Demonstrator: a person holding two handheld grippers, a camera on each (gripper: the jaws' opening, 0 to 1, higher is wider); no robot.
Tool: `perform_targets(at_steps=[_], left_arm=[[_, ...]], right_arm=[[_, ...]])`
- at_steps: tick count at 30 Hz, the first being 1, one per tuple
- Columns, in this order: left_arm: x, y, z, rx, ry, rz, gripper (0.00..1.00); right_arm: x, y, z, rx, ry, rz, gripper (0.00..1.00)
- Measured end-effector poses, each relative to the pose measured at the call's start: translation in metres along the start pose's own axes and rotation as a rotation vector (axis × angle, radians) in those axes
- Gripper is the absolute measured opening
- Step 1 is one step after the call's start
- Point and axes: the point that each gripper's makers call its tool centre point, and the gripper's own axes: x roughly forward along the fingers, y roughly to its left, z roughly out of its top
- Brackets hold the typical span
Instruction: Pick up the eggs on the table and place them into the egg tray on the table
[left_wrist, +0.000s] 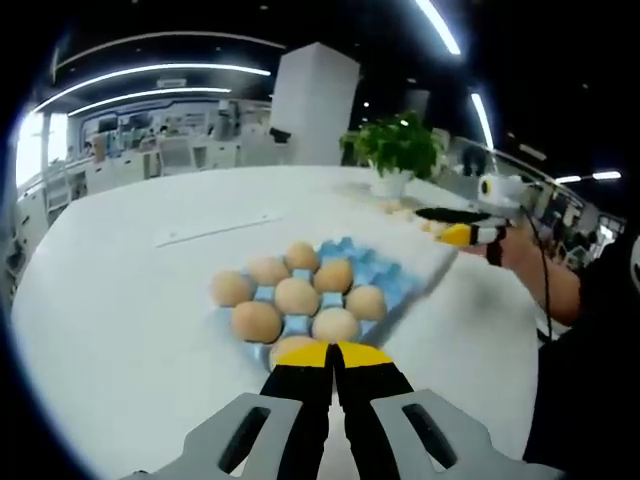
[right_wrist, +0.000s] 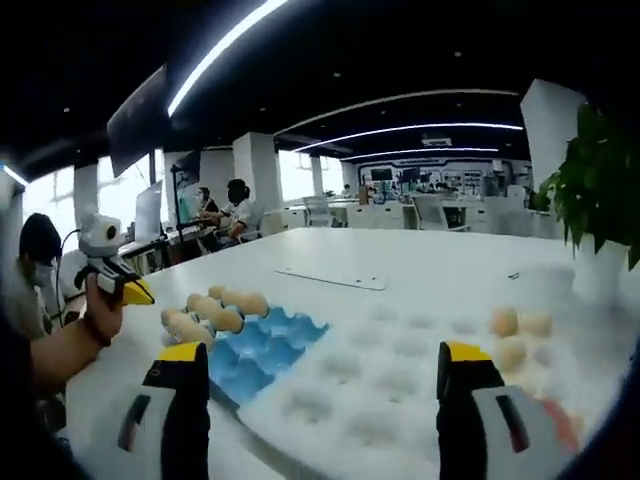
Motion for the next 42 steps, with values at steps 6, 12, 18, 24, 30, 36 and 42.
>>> perform_targets(at_steps=[6,12,18,24,30,36,42], left_arm=[[0.003,-0.002,0.0,0.008,0.008,-0.002,0.01],[0.004,-0.002,-0.001,0.006,0.01,-0.008,0.01],[0.004,-0.003,0.0,0.003,0.005,-0.017,0.01],[0.005,-0.004,0.001,0.008,0.006,-0.023,0.01],[0.004,-0.005,0.001,0.007,0.003,-0.022,0.01],[0.004,-0.005,0.002,0.008,0.001,-0.022,0.01],[0.004,-0.005,0.001,0.009,0.002,-0.02,0.01]], right_arm=[[-0.016,-0.011,0.013,-0.058,-0.061,-0.023,0.95],[-0.029,-0.018,0.015,-0.083,-0.08,-0.027,0.95],[-0.039,-0.032,0.008,-0.096,-0.076,-0.051,0.9],[-0.048,-0.048,-0.004,-0.12,-0.055,-0.094,0.83],[-0.056,-0.062,-0.014,-0.121,-0.03,-0.123,0.76],[-0.063,-0.072,-0.022,-0.124,-0.006,-0.143,0.71],[-0.067,-0.081,-0.027,-0.124,0.003,-0.161,0.63]])
